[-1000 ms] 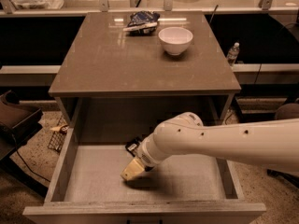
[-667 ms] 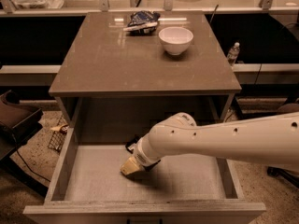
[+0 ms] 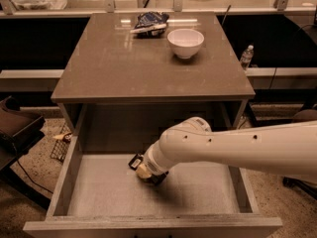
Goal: Pick rxbar chocolate from top drawer and place on counter
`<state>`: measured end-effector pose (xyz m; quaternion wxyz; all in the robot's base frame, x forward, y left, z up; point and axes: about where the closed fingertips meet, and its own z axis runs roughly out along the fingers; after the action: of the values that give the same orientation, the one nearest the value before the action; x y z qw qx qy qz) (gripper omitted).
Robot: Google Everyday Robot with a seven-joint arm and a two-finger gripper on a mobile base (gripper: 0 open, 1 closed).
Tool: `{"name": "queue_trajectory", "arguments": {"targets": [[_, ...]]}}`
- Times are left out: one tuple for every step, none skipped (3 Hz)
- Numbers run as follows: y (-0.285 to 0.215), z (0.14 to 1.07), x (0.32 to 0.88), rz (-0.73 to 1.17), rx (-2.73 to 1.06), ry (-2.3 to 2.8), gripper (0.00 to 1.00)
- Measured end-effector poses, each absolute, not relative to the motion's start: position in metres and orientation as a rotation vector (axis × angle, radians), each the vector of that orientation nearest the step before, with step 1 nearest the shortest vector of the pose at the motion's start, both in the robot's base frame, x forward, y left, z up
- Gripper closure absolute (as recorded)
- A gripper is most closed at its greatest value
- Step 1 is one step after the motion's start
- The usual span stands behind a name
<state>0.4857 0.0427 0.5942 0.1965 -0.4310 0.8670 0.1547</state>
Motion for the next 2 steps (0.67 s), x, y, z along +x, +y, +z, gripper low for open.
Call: {"name": "queue_trajectory", "arguments": {"targets": [[0.043,0.597,0.486,0.433,-1.207,2.428,1.00],[0.033,0.627,0.479,0.426,-1.218,2.379,1.00]]}}
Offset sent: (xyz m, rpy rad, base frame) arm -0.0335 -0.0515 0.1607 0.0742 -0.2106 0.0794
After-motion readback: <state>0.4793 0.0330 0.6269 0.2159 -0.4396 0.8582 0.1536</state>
